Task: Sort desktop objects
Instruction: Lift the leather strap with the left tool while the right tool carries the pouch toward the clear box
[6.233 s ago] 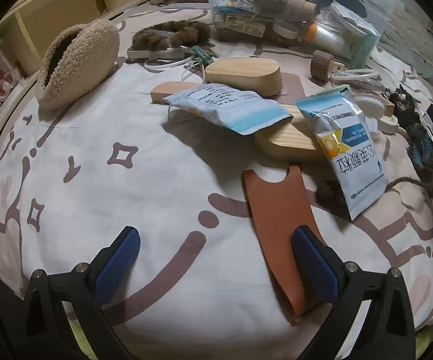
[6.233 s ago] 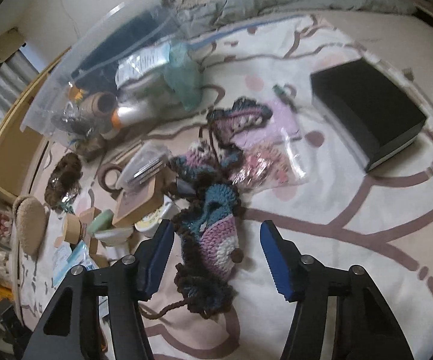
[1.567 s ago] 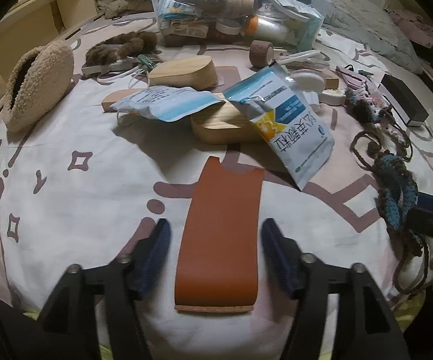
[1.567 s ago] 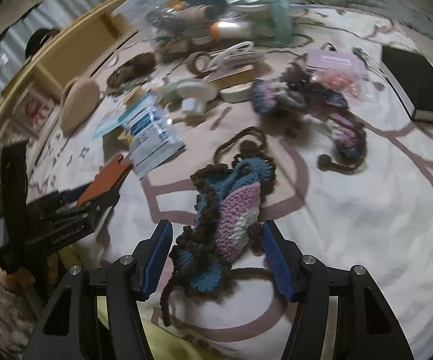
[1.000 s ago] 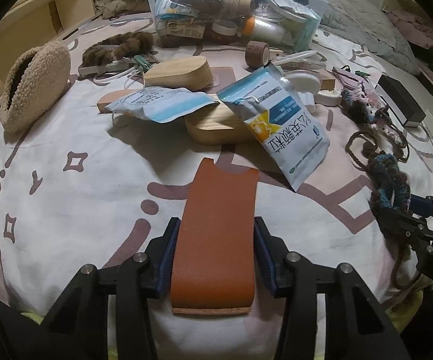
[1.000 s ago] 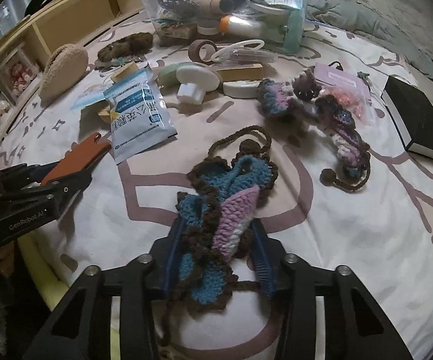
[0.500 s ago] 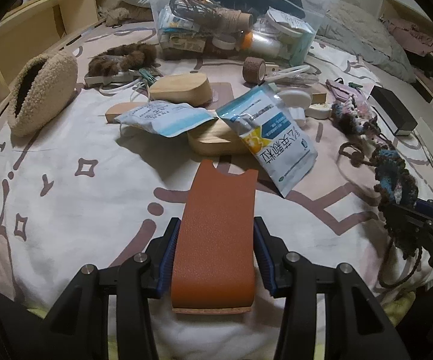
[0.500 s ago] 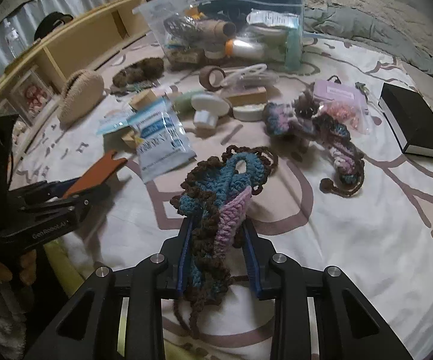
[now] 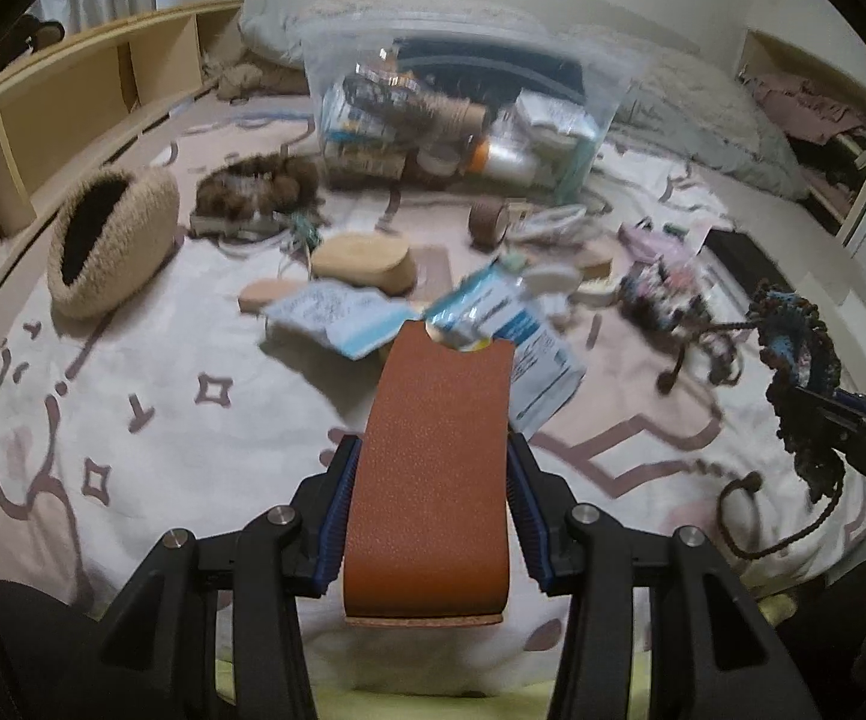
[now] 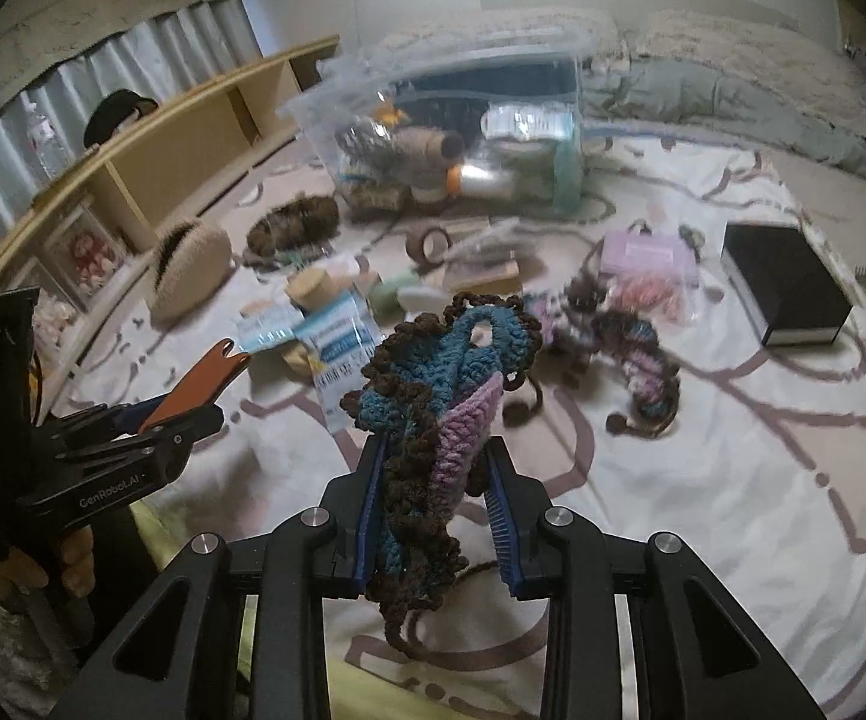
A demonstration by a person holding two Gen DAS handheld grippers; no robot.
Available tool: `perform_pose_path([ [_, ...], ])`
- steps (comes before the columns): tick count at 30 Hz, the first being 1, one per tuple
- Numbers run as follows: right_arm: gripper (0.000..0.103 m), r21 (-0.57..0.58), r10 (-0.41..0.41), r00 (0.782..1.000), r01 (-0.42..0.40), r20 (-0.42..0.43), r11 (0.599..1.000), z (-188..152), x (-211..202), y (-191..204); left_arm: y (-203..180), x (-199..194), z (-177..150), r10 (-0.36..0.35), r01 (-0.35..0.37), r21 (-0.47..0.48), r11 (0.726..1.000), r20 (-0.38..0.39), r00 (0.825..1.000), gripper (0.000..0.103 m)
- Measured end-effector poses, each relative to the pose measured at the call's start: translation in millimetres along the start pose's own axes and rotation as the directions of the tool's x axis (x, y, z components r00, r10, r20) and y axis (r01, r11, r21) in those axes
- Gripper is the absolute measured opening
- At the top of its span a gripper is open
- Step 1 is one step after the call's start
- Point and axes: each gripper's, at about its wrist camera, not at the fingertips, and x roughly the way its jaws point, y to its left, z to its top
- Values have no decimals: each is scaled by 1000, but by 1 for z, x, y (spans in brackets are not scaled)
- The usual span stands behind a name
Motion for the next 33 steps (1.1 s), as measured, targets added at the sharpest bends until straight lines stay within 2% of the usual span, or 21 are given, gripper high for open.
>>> perform_pose_path([
  [11,32,-77,10,997,-4,70,997,23,-51,31,-20,-61,23,-45,38,69,997,107,993,46],
  [23,32,-140,47,991,-29,127,990,46,-105,66,-16,-121,51,-84,71,98,993,141,986,46],
  [33,32,-169,73,983,-45,166,985,78,-147,92,-14,-161,83,-73,52,123,991,172,982,46],
])
